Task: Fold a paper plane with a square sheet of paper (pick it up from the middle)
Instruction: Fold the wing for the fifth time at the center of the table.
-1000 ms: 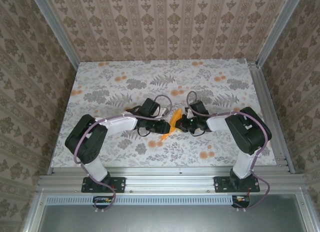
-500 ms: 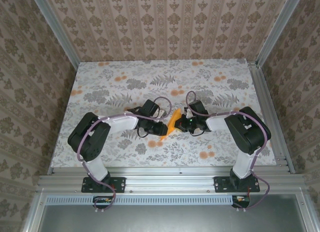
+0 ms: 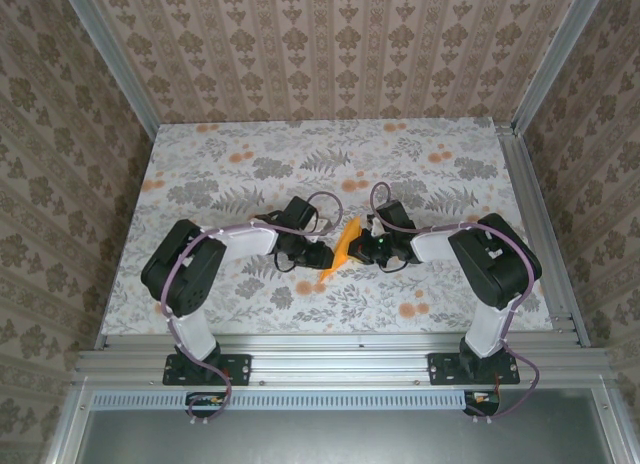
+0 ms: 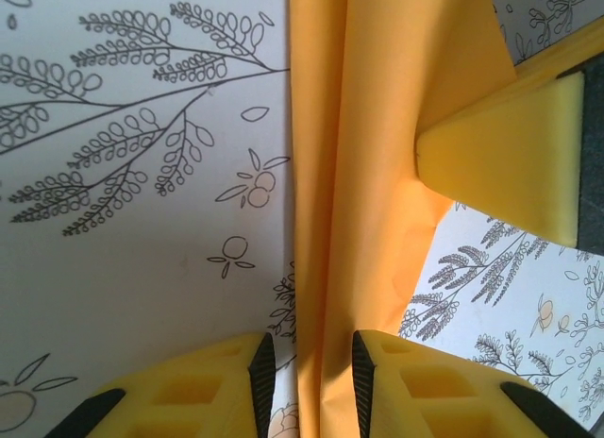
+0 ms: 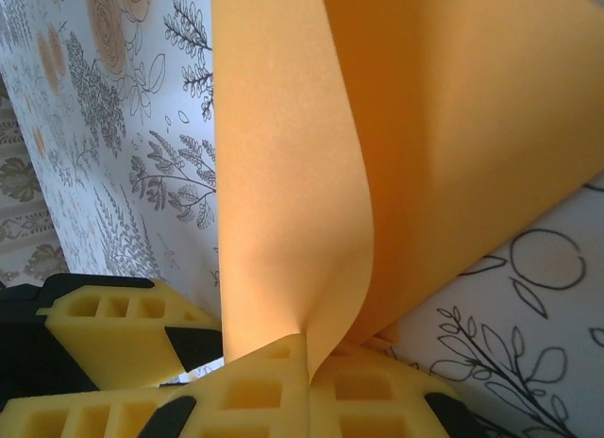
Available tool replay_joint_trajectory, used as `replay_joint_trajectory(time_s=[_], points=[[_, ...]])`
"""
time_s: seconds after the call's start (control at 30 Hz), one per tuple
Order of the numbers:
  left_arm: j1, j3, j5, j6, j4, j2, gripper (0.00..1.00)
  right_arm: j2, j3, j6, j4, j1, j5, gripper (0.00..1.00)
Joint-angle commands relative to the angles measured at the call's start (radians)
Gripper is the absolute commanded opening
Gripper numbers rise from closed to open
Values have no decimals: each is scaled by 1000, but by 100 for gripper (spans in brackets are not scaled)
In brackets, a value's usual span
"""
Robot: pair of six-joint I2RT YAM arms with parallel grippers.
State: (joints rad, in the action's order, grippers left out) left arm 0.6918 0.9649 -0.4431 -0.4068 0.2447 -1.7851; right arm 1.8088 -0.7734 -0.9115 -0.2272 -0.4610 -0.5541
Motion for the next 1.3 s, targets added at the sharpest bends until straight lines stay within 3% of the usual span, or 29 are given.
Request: replay_joint_trajectory(time_s=[0.0, 0.93, 1.27], points=[[2, 18, -50, 10, -39, -41, 30, 24, -27, 11, 11, -10, 7, 0], [-12, 41, -132, 13, -58, -108, 20, 53, -61, 5, 10, -36, 6, 0], [-26, 33, -175, -7, -79, -99, 20, 86, -92, 40, 106, -44, 40, 0]])
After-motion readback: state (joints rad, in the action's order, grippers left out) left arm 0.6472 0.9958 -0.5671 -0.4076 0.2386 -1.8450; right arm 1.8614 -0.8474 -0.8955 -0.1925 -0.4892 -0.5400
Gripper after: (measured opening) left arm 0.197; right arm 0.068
